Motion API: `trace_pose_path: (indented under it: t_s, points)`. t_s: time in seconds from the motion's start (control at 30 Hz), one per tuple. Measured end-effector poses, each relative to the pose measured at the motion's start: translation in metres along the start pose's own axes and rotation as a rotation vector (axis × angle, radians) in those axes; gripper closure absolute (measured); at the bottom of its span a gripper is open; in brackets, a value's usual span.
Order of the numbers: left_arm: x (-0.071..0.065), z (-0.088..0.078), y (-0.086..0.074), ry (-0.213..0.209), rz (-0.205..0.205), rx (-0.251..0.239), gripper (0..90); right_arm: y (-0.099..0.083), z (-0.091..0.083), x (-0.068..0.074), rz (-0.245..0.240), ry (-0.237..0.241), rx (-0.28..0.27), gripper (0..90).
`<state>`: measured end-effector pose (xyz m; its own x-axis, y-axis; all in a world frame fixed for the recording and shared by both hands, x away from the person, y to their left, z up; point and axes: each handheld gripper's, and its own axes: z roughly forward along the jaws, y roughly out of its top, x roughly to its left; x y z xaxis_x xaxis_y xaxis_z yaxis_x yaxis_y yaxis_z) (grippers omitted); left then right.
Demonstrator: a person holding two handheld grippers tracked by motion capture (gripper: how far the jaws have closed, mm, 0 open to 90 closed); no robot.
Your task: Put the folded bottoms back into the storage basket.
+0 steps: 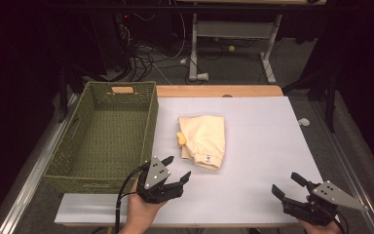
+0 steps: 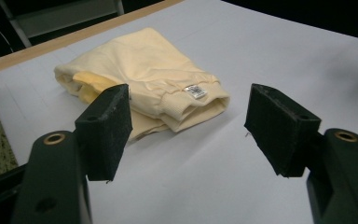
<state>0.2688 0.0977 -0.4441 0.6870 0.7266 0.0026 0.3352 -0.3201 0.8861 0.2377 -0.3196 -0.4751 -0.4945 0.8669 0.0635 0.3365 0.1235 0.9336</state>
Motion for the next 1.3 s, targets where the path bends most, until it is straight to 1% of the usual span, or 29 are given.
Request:
trace_pose_path:
  t_s: [0.07,0.17,0.3,0.37,0.43,0.5,0.6,0.63,0.73,0.8,0.83,0.93,1.0,1.13,1.23,1.3]
  points:
    - [0.001,0.003,0.003,-0.005,-0.005,0.006,29.7,0.0,0.0,0.001,0.0,0.002,-0.001,19.4]
    - [0.004,0.007,0.008,-0.01,-0.025,0.01,29.7,0.0,0.0,0.001,0.0,0.001,-0.001,19.4]
    - [0.004,0.013,0.012,-0.013,-0.035,0.006,29.6,0.0,0.0,0.001,0.001,-0.001,-0.002,19.4]
    - [0.005,0.016,0.016,-0.008,-0.044,0.013,26.9,0.0,0.0,0.0,-0.001,-0.002,-0.002,19.4]
    - [0.005,0.02,0.019,-0.003,-0.045,0.019,26.8,0.0,0.0,0.0,-0.002,-0.002,-0.001,19.4]
    - [0.006,0.024,0.022,-0.011,-0.053,0.023,25.6,0.0,0.0,0.001,-0.001,-0.002,-0.002,19.4]
    - [0.007,0.032,0.026,-0.023,-0.064,0.047,24.8,0.0,0.0,0.0,-0.001,0.0,-0.002,19.4]
    - [0.007,0.032,0.026,-0.023,-0.064,0.047,24.1,0.0,0.0,0.0,-0.001,0.0,-0.002,19.4]
    - [0.009,0.038,0.029,-0.031,-0.077,0.071,23.9,0.0,-0.001,0.001,0.0,0.001,-0.003,19.4]
    - [0.012,0.04,0.032,-0.039,-0.098,0.088,23.3,0.0,-0.001,0.001,-0.001,0.002,-0.003,19.4]
    - [0.012,0.042,0.033,-0.041,-0.107,0.087,22.9,0.0,0.0,0.001,0.0,0.001,-0.003,19.4]
    - [0.014,0.045,0.038,-0.045,-0.105,0.107,22.6,0.0,0.0,0.001,-0.001,0.002,-0.002,19.4]
    - [0.015,0.048,0.041,-0.042,-0.104,0.122,21.8,0.0,0.0,0.001,0.0,0.002,-0.002,19.4]
    - [0.016,0.051,0.046,-0.026,-0.11,0.125,21.6,0.0,0.0,0.001,0.0,0.004,-0.003,19.4]
    - [0.02,0.056,0.048,-0.035,-0.131,0.134,21.5,0.0,0.0,0.001,0.001,0.005,-0.003,19.4]
    - [0.022,0.059,0.048,-0.033,-0.148,0.144,20.9,0.0,0.0,0.001,0.001,0.006,-0.003,19.4]
